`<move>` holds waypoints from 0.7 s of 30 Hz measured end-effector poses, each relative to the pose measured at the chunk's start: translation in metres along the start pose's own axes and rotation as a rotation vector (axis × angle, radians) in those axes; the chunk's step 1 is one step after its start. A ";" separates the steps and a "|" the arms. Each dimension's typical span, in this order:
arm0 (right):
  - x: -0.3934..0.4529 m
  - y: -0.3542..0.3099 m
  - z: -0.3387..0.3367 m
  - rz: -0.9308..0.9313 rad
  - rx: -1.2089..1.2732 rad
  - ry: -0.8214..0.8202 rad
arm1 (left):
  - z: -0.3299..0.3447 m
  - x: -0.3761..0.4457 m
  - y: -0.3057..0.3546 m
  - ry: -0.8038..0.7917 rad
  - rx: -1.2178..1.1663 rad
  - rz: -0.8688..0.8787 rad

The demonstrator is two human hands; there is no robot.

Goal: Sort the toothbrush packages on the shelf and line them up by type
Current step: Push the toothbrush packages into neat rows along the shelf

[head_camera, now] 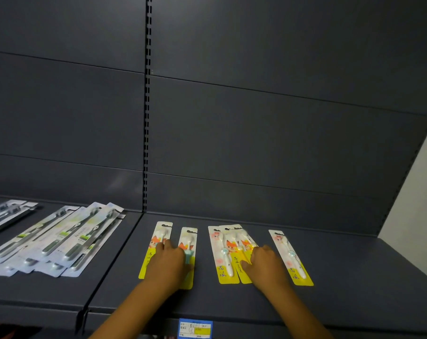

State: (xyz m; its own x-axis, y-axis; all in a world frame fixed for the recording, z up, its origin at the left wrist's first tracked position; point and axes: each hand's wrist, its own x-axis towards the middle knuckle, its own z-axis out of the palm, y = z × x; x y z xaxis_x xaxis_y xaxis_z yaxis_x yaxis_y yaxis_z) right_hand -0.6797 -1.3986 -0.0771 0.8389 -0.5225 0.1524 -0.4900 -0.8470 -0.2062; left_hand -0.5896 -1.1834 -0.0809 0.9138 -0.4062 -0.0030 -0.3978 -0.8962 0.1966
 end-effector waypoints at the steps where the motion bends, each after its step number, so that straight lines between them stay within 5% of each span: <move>1: 0.000 0.000 0.000 0.000 -0.001 -0.001 | 0.000 0.000 0.000 0.007 0.013 0.011; 13: 0.003 0.008 -0.005 -0.091 0.074 0.047 | -0.006 -0.004 -0.031 0.331 -0.153 0.220; 21: -0.001 0.013 -0.002 -0.215 0.124 0.158 | 0.026 -0.009 -0.047 0.088 -0.132 0.346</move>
State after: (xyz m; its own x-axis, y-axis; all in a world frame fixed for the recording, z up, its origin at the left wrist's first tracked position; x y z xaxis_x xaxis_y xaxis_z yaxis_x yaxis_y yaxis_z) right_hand -0.6869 -1.4092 -0.0778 0.8683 -0.3494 0.3522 -0.2642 -0.9265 -0.2678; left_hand -0.5812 -1.1419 -0.1158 0.7330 -0.6589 0.1687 -0.6754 -0.6756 0.2958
